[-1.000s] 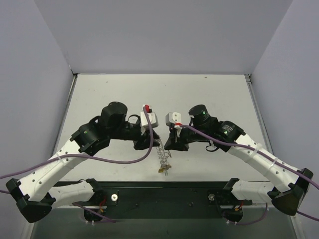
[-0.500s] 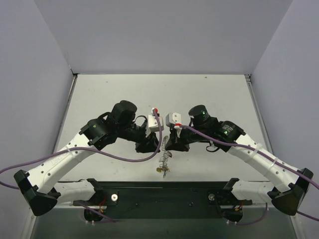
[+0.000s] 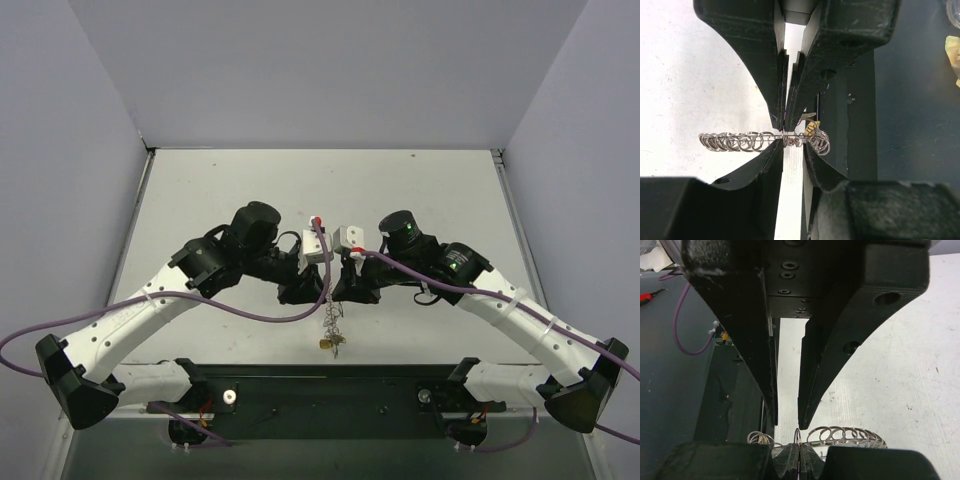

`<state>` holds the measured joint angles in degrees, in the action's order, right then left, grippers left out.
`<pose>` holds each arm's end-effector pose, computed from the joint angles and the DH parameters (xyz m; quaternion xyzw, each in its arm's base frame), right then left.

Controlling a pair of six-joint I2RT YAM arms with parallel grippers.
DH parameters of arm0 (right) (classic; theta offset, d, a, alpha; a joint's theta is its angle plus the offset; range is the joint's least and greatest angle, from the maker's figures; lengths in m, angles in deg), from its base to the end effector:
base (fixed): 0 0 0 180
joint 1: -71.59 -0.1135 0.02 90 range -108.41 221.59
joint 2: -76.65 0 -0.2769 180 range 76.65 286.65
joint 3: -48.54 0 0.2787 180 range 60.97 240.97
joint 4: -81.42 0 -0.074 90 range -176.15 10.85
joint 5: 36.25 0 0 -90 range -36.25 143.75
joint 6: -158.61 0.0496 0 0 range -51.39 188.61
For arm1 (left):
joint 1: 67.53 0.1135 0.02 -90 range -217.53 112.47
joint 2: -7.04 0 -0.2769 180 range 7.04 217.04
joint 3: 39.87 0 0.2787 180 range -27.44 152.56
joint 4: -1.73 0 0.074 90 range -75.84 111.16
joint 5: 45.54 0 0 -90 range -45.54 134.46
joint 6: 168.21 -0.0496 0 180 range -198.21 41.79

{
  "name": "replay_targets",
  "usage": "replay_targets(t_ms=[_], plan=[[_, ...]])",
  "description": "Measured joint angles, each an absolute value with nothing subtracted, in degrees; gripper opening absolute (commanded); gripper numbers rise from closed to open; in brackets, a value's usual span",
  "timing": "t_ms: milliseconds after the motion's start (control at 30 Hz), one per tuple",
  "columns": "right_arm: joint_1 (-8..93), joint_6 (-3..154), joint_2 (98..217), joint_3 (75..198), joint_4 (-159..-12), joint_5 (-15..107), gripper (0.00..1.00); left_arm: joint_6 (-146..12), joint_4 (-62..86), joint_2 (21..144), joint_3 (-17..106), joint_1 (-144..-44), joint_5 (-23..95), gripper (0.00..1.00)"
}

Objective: Put the keys on the keyring

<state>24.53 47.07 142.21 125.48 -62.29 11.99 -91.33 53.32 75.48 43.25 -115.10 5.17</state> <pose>0.1661 0.2270 0.3738 -0.6022 0.5426 0.4040 0.4239 0.1642 -0.2262 0.3742 0.5553 0.6512 -0.4119 0.3130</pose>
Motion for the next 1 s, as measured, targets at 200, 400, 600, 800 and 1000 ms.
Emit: replay_targets(t_ms=[200,400,600,800,1000], plan=[[24.72,47.07,142.19,125.48,-62.31,11.99,0.0,-90.96,51.4,75.55,42.42,-115.1,5.19,0.3],[24.79,47.09,141.97,125.48,-62.31,11.99,0.0,-90.94,50.28,75.96,42.34,-115.1,5.24,0.3],[24.79,47.09,141.78,125.48,-62.25,11.99,0.0,-90.96,49.6,76.38,41.72,-115.1,5.22,0.3],[25.05,47.11,141.78,125.48,-61.99,12.03,0.0,-90.9,48.58,76.6,41.22,-115.1,5.19,0.29],[25.05,47.09,141.67,125.48,-61.96,12.16,0.0,-89.78,46.22,76.6,38.69,-115.13,5.22,0.29]])
